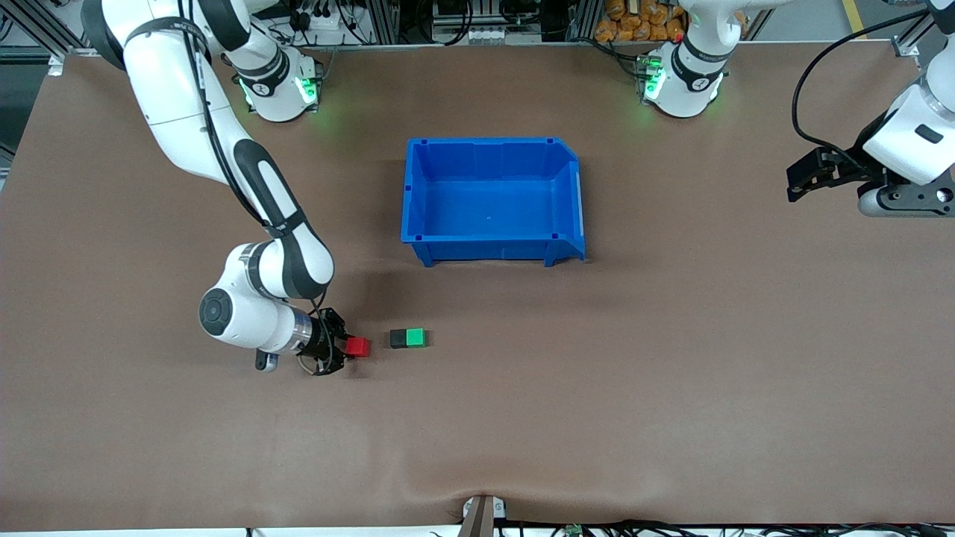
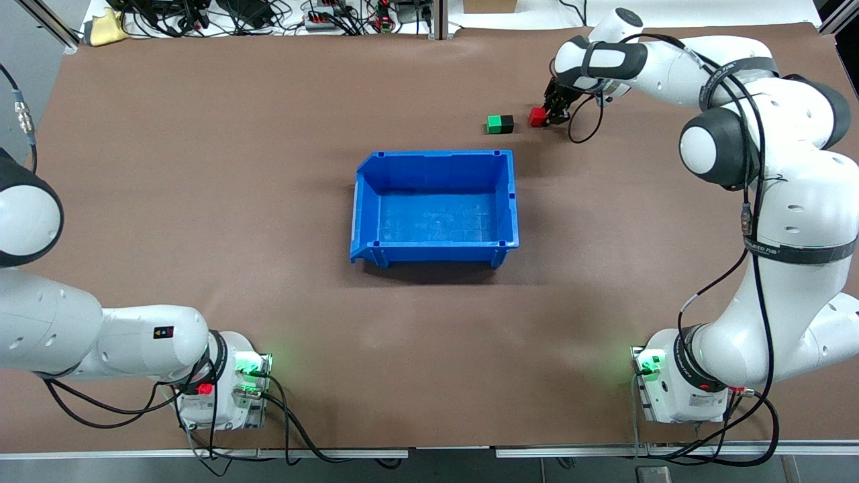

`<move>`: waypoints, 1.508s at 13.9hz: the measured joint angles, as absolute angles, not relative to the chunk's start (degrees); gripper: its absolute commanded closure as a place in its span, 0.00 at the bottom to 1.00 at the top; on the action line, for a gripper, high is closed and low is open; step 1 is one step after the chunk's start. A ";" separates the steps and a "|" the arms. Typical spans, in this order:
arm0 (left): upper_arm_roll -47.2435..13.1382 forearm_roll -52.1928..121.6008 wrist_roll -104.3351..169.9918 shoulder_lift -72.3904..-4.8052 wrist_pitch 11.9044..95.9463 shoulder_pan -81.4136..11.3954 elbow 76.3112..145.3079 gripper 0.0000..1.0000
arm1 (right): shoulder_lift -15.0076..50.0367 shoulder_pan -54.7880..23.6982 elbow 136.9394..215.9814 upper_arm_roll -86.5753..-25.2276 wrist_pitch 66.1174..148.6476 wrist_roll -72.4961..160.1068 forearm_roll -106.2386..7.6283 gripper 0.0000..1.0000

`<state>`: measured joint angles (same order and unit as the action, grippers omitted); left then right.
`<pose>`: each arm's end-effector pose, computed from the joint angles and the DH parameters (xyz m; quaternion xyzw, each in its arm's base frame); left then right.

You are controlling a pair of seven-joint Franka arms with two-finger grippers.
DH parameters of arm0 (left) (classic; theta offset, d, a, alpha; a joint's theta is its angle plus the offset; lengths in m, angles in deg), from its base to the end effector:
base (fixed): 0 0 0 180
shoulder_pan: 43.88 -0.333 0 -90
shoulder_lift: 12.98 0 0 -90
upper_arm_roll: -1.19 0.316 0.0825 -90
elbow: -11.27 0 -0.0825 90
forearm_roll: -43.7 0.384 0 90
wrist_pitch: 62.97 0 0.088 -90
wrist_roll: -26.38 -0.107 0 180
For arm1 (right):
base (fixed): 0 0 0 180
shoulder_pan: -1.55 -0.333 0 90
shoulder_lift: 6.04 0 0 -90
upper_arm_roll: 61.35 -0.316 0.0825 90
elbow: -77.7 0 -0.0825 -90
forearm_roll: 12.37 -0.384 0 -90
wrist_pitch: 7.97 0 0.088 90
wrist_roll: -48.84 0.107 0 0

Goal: Attach green and red cubes to black cube
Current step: 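Carry the red cube with the right gripper toward the green cube, then lower the red cube beside the green cube with the right gripper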

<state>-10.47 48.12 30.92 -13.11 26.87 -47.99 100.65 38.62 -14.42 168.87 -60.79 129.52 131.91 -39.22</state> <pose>0.5514 -0.0646 0.6284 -0.9989 0.0260 -0.0069 0.0378 0.6729 0.1899 0.1780 -0.7153 0.6810 0.1087 0.1128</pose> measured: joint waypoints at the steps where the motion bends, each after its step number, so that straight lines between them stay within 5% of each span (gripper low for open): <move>1: -10.47 48.12 30.92 -13.11 26.87 -48.00 100.66 0.00 | 38.86 -14.73 168.77 -60.79 129.88 132.57 -39.23 1.00; 21: -10.45 48.07 30.92 -13.11 26.89 -48.10 100.67 0.00 | 39.53 -18.29 167.33 -60.75 130.10 137.31 -39.23 1.00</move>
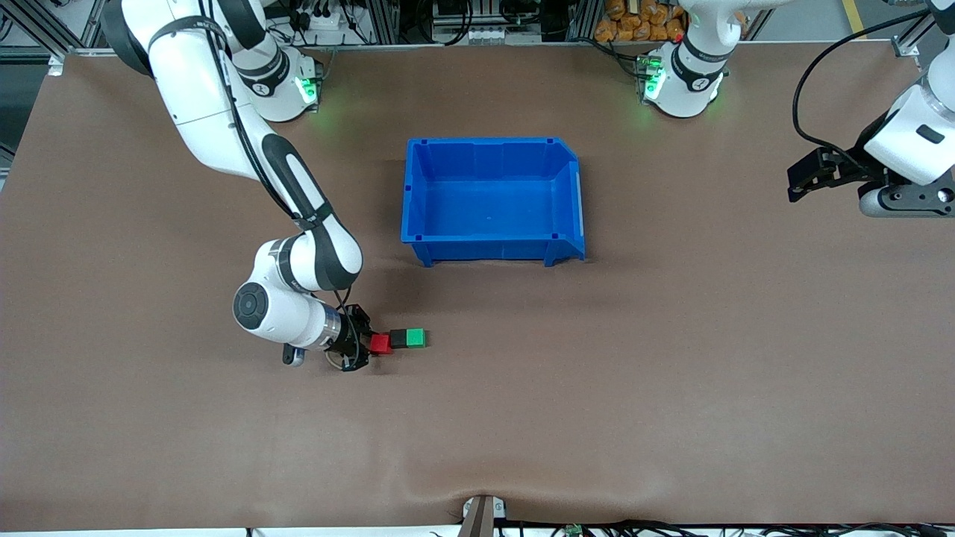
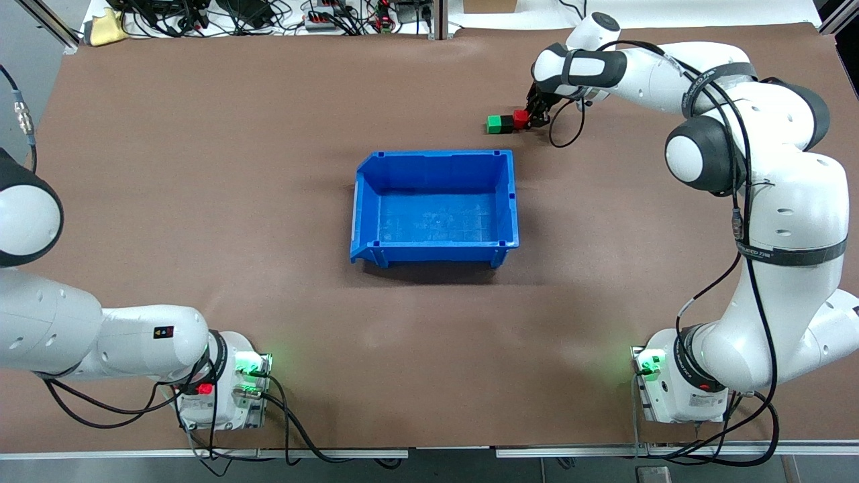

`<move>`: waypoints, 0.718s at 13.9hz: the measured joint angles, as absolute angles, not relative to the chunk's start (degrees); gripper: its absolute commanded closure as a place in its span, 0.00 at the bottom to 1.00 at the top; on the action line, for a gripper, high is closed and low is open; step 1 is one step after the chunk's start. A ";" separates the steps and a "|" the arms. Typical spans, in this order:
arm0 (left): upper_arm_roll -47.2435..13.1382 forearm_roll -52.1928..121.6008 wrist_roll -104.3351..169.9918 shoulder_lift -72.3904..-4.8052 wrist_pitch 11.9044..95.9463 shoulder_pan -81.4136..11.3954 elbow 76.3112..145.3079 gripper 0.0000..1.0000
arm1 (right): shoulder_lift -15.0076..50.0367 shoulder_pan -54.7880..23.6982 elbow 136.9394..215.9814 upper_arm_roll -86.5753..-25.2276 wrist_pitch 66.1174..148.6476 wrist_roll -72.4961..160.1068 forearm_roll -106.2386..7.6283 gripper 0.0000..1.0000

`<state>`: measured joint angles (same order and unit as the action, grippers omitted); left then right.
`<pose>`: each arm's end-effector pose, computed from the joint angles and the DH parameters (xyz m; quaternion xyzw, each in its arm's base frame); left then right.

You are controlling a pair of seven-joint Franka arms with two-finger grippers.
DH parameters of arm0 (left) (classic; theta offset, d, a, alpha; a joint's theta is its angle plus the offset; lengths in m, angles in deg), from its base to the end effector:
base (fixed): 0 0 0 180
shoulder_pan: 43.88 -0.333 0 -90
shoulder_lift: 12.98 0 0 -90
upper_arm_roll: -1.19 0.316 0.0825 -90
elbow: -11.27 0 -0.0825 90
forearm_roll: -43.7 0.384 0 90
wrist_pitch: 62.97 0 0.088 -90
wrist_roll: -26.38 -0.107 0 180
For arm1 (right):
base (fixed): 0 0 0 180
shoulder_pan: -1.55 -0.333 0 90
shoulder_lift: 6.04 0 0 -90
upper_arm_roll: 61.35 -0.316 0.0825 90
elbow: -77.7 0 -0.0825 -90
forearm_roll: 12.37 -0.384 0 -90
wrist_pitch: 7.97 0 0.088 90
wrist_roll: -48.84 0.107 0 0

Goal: Attach green and red cubes to black cube
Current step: 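Lower the red cube beside the green cube with the right gripper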

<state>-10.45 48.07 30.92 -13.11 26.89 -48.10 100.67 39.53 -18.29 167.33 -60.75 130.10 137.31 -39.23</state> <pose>0.5515 -0.0635 0.6283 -0.9990 0.0249 -0.0068 0.0374 0.6655 0.2363 0.1790 -0.7059 0.6905 0.1113 0.1119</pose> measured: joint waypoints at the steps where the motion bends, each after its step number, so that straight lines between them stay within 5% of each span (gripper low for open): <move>1: -10.45 48.07 30.92 -13.11 26.89 -48.11 100.67 0.00 | 39.55 -18.30 167.33 -60.75 130.09 137.31 -39.23 1.00; 10: -10.45 48.06 30.92 -13.11 26.89 -48.12 100.67 0.00 | 39.79 -19.20 167.34 -60.74 130.02 137.56 -39.23 1.00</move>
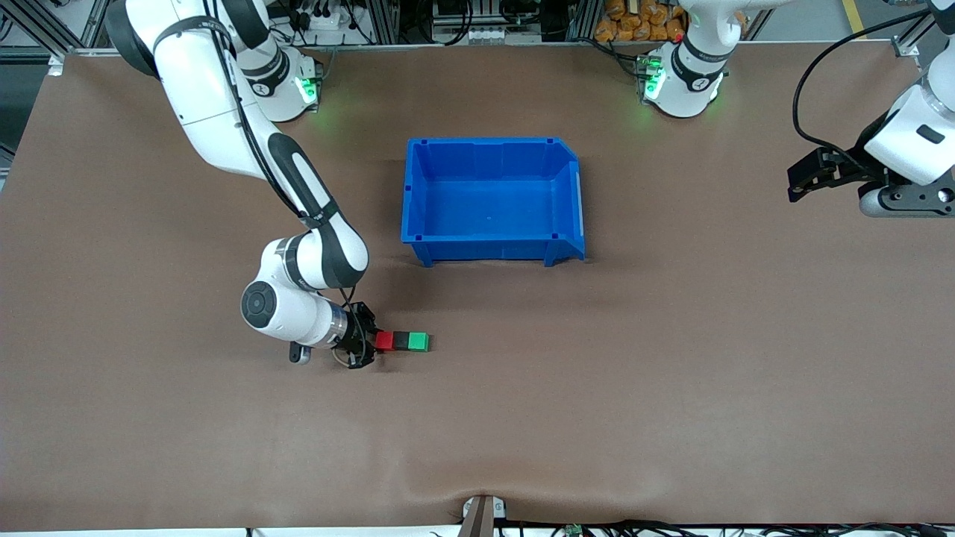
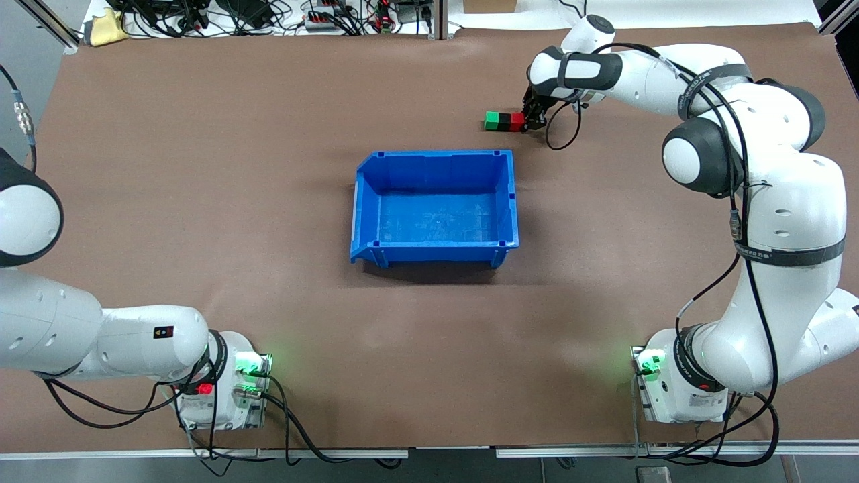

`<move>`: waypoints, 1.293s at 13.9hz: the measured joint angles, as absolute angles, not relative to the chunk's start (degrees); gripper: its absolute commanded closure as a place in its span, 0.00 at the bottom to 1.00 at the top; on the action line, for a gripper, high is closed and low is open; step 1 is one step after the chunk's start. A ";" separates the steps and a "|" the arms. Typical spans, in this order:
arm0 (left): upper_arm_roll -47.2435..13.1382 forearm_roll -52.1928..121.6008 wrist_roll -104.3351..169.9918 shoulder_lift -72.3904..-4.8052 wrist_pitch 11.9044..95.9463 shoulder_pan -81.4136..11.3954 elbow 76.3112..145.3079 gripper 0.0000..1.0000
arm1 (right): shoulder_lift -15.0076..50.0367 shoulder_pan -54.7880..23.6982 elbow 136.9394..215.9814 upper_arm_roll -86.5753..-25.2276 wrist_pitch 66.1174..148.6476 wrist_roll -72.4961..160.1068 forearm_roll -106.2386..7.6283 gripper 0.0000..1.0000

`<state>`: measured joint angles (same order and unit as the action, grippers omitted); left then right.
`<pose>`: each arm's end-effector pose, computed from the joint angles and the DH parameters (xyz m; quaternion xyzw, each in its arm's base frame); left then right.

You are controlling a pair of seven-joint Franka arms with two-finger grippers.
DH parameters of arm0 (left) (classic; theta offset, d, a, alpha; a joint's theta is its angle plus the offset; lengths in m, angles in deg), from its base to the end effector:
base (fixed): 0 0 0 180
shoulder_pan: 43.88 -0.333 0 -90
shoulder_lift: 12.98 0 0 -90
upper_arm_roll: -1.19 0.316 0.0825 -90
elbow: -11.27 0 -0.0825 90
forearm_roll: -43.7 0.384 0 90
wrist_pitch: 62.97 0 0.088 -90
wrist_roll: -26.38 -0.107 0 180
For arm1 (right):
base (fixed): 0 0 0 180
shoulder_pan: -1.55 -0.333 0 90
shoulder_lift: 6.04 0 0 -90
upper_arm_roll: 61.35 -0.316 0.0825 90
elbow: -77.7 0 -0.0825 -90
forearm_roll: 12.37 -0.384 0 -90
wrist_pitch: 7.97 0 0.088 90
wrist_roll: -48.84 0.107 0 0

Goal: Attach green and red cubes to black cube
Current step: 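Lower the red cube beside the green cube with the right gripper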

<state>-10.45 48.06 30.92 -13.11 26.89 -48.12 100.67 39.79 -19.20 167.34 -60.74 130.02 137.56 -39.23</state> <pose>0.5516 -0.0633 0.6283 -0.9990 0.0247 -0.0068 0.0373 0.6609 0.2465 0.1756 -0.7098 0.6867 0.1138 0.1082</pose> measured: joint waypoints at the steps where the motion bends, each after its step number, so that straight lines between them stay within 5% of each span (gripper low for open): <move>1: -10.45 48.06 30.92 -13.11 26.89 -48.12 100.67 0.00 | 39.82 -19.20 167.34 -60.74 130.02 137.58 -39.23 0.87; 2: -10.45 48.06 30.92 -13.11 26.89 -48.12 100.67 0.00 | 39.84 -19.21 167.34 -60.74 130.02 137.59 -39.23 0.67; 8: -10.45 48.06 30.92 -13.11 26.89 -48.13 100.67 0.00 | 39.89 -19.24 167.34 -60.74 130.03 137.62 -39.23 0.46; 13: -10.45 48.06 30.93 -13.11 26.89 -48.17 100.67 0.00 | 39.90 -19.45 167.24 -60.68 130.02 137.62 -39.06 0.03; 18: -10.45 48.06 30.93 -13.11 26.89 -48.18 100.67 0.00 | 39.89 -19.49 167.00 -60.62 130.02 137.60 -38.65 0.00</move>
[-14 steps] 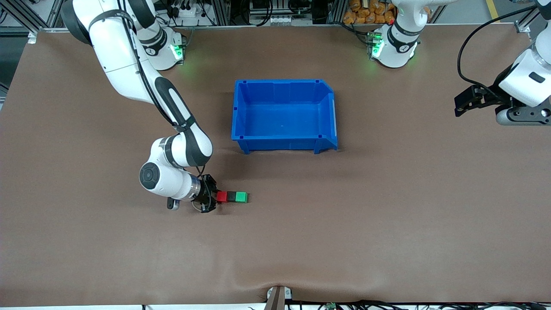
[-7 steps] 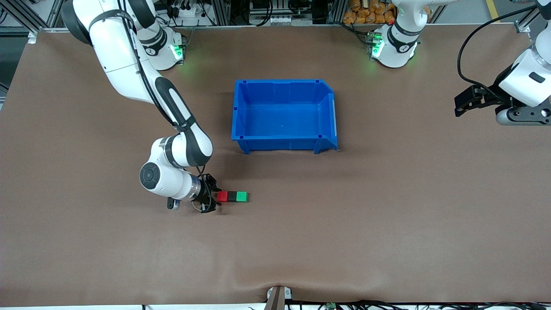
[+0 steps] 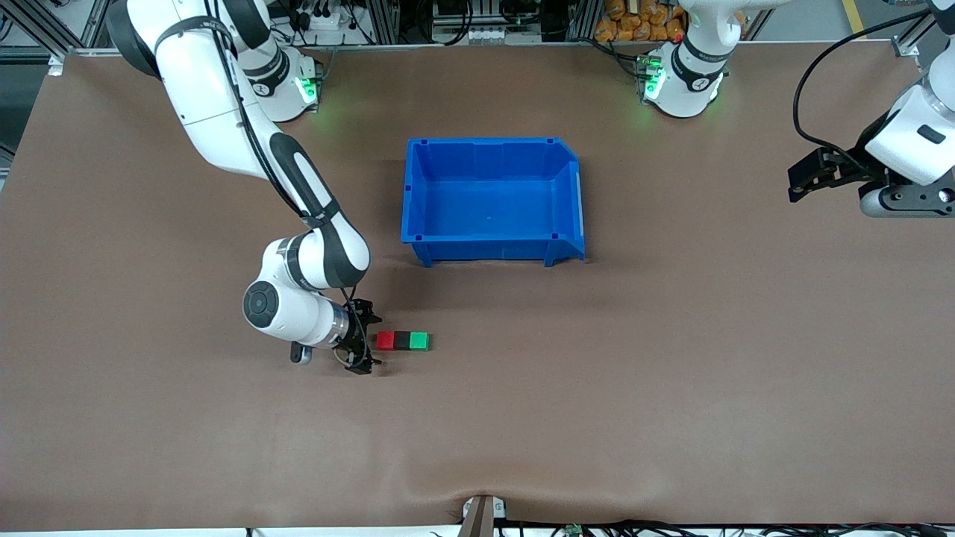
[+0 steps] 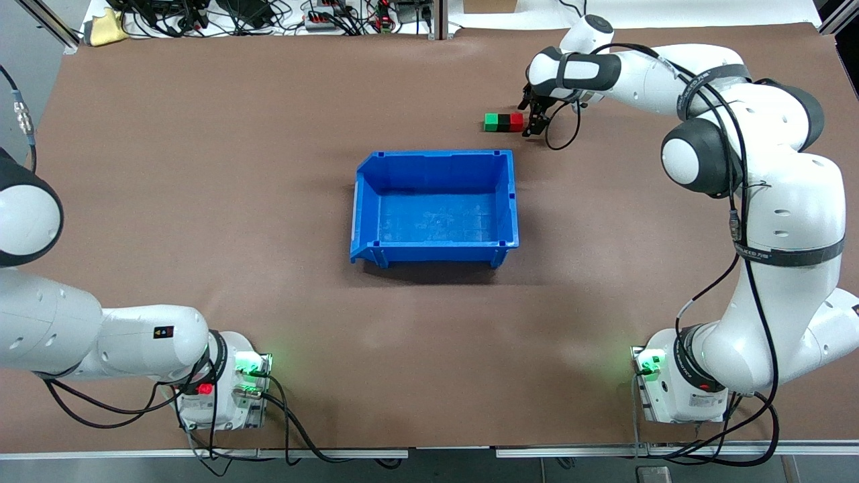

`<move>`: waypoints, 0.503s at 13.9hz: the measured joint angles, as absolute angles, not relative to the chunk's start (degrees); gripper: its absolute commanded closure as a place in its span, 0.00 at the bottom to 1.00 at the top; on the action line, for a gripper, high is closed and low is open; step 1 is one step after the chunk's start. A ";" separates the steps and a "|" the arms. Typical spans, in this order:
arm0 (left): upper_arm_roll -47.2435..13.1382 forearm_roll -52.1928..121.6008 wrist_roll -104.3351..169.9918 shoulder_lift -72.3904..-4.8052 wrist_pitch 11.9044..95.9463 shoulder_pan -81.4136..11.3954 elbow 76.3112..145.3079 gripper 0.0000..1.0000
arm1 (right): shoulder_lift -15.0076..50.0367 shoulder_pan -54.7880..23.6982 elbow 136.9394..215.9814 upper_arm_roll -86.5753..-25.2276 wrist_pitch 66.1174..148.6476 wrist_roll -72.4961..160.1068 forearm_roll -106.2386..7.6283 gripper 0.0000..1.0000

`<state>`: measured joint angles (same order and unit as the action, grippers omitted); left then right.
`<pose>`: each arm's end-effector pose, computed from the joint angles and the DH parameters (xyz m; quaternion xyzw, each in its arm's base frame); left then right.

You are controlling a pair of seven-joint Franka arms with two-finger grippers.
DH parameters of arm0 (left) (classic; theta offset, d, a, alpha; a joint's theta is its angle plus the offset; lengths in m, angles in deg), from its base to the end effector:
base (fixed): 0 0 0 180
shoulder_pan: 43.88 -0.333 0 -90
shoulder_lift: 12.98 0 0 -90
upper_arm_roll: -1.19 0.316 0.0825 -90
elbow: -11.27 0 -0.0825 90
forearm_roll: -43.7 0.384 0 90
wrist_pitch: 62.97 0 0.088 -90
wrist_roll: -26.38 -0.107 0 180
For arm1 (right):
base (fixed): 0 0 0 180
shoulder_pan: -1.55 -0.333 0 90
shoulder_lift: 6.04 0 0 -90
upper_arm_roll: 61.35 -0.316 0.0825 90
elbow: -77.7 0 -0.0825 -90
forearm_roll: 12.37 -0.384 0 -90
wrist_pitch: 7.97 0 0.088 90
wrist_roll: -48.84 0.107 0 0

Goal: Attach green and red cubes to black cube
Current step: 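Lower the red cube beside the green cube with the right gripper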

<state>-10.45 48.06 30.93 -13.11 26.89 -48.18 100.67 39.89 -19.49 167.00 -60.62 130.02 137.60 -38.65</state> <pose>0.5516 -0.0627 0.6283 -0.9990 0.0241 -0.0068 0.0373 0.6616 0.2492 0.1768 -0.7140 0.6831 0.1097 0.1075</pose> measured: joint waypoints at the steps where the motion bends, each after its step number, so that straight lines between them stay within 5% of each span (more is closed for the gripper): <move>1: -10.45 48.06 30.93 -13.11 26.89 -48.18 100.67 0.00 | 39.90 -19.49 166.92 -60.58 130.02 137.60 -38.26 0.00; 7: -10.45 48.06 30.99 -13.11 26.89 -48.18 100.67 0.00 | 39.89 -19.50 165.49 -60.45 129.68 137.46 -36.28 0.00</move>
<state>-10.45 48.06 30.99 -13.11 26.89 -48.18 100.67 39.89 -19.50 165.49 -60.45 129.68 137.46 -36.28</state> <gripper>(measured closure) 0.000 0.000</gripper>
